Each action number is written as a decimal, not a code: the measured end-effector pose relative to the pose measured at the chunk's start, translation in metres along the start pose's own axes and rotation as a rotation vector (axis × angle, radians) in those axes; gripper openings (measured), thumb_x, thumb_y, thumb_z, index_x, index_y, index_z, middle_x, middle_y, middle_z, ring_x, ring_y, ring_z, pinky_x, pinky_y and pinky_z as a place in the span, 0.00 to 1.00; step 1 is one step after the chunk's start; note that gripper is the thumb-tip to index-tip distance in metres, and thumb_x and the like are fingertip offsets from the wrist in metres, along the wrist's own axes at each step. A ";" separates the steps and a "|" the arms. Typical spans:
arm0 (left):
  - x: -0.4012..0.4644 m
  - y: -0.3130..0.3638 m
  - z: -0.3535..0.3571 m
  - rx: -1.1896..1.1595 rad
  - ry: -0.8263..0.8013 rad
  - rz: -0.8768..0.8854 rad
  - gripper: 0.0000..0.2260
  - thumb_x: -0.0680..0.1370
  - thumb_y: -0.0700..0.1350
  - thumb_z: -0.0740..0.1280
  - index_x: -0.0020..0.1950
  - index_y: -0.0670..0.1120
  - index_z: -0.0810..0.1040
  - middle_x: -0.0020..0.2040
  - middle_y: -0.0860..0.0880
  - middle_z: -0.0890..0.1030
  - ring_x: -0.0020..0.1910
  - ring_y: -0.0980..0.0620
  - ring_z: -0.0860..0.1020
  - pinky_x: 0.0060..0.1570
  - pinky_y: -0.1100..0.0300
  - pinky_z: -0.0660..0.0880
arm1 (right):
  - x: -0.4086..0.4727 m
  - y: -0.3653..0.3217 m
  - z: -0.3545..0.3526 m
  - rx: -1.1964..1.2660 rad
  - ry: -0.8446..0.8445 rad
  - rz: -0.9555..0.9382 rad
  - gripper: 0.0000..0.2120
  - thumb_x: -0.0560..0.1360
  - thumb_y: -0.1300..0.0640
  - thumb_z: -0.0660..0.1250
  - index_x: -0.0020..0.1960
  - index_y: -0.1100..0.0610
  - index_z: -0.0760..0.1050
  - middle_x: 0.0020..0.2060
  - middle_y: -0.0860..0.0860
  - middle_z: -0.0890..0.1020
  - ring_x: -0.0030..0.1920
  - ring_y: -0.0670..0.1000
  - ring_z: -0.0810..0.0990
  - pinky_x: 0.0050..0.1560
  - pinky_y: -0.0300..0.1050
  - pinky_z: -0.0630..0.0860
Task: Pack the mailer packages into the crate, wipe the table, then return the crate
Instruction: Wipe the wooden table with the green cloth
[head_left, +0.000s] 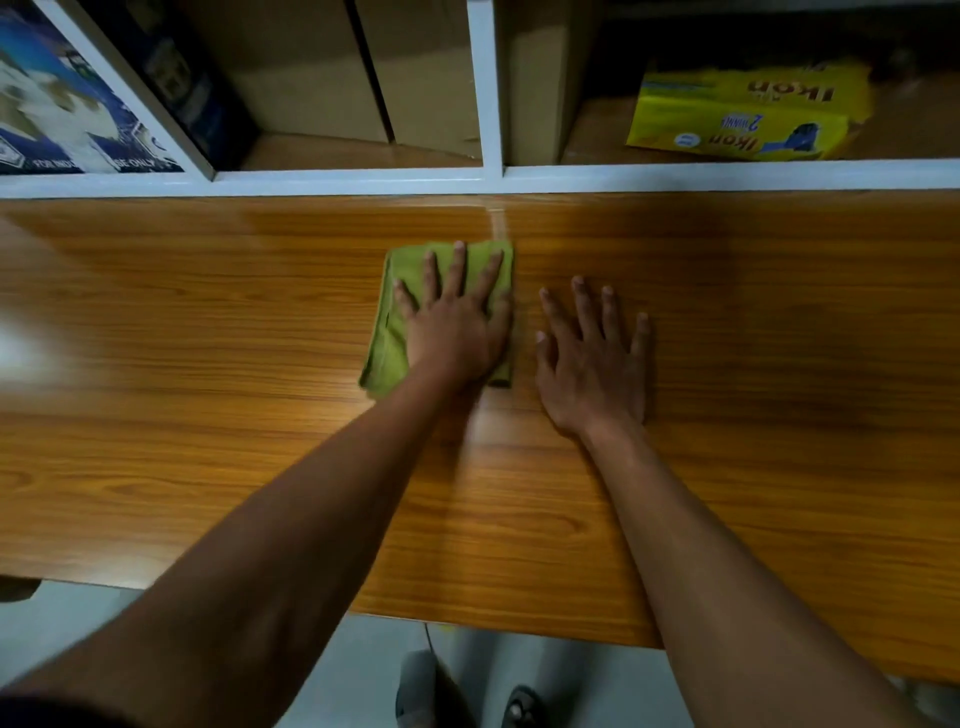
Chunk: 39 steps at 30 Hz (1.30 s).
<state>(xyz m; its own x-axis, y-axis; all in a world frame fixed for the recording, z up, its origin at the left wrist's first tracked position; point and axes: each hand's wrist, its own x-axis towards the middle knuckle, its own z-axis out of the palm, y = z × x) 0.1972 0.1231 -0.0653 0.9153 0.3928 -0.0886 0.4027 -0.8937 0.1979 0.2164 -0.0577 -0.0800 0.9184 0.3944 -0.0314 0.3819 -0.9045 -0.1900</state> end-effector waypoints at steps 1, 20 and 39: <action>0.023 0.001 -0.003 0.003 -0.019 -0.013 0.29 0.83 0.69 0.41 0.85 0.67 0.45 0.88 0.52 0.44 0.86 0.38 0.42 0.77 0.25 0.41 | -0.001 0.000 0.001 -0.005 -0.002 0.001 0.28 0.86 0.38 0.40 0.85 0.38 0.42 0.86 0.47 0.42 0.85 0.56 0.39 0.81 0.70 0.40; 0.079 0.021 0.001 -0.028 -0.008 -0.023 0.30 0.83 0.67 0.42 0.86 0.65 0.48 0.88 0.47 0.47 0.86 0.37 0.42 0.77 0.26 0.39 | 0.046 0.024 -0.010 -0.008 -0.031 -0.094 0.29 0.85 0.35 0.43 0.85 0.36 0.46 0.86 0.43 0.46 0.86 0.54 0.43 0.82 0.65 0.44; 0.050 0.040 0.011 0.021 0.047 0.077 0.28 0.85 0.66 0.41 0.86 0.64 0.45 0.88 0.51 0.45 0.86 0.39 0.40 0.78 0.27 0.41 | 0.085 0.038 -0.015 -0.031 0.032 -0.061 0.28 0.86 0.38 0.42 0.85 0.38 0.47 0.86 0.45 0.48 0.86 0.54 0.45 0.82 0.67 0.46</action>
<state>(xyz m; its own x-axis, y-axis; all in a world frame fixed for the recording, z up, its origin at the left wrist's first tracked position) 0.2586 0.1045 -0.0725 0.9429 0.3320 -0.0276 0.3313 -0.9259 0.1814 0.3103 -0.0614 -0.0753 0.8958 0.4444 0.0109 0.4403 -0.8836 -0.1596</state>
